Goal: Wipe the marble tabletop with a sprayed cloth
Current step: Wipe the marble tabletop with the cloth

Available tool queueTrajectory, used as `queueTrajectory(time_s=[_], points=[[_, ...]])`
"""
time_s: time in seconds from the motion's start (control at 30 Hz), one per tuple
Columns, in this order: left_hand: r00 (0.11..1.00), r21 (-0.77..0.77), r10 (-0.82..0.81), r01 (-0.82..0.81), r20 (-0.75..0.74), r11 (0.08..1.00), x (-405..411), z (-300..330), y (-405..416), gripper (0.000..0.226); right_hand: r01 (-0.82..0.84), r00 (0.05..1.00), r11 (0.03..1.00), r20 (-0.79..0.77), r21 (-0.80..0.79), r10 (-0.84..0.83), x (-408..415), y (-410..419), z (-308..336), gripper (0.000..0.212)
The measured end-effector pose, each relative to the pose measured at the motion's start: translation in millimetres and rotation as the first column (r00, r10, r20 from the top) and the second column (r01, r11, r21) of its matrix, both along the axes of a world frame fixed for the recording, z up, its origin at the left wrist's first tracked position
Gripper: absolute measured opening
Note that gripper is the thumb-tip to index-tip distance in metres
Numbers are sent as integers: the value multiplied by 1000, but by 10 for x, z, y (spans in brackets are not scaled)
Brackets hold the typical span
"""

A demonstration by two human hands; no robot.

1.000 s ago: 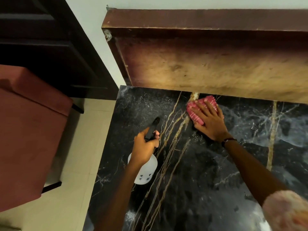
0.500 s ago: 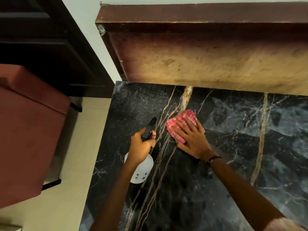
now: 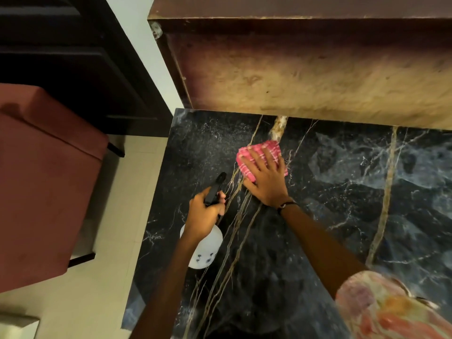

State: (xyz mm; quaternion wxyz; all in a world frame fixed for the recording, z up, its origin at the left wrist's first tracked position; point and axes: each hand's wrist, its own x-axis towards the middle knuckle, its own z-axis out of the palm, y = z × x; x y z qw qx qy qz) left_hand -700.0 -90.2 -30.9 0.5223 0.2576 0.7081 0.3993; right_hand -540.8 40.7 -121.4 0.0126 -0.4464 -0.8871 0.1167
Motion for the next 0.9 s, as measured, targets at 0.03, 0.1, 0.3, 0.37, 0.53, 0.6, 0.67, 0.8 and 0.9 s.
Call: queueTrajectory(time_s=[0.03,0.1,0.3,0.37,0.53,0.6,0.67,0.8,0.9], points=[[1000,-4,3,-3,5,1000,5,2,-20,37,-65,998,998,0,4,65,38,-125,-21,66],[1000,-6,0,0,23,1000,13,7,-63,37,-199,980,980,17,18,199,230,-396,-72,63],[999,-47,-13,15,37,999,-8,8,-196,36,-339,941,936,37,95,337,896,-493,-90,63],[999,-51,-16,18,34,999,-6,7,-245,35,-221,975,974,42,50,219,774,-338,-34,65],[1000,-32,-23,23,21,999,-4,11,-330,34,104,995,995,0,3,-104,-37,-225,34,65],[1000,-19,-6,7,23,1000,-7,10,-346,35,65,998,998,-25,-12,-65,-287,-356,23,63],[1000,-5,-9,10,21,1000,-13,8,-362,35,-85,996,996,-27,1,85,-362,-608,-4,60],[1000,7,-13,13,6,1000,-2,-1,-437,39,-357,933,933,-22,47,359,115,-1218,-101,58],[998,-2,-1,1,59,1000,-7,15,-513,34,-380,925,920,31,95,378,708,-1308,-142,62]])
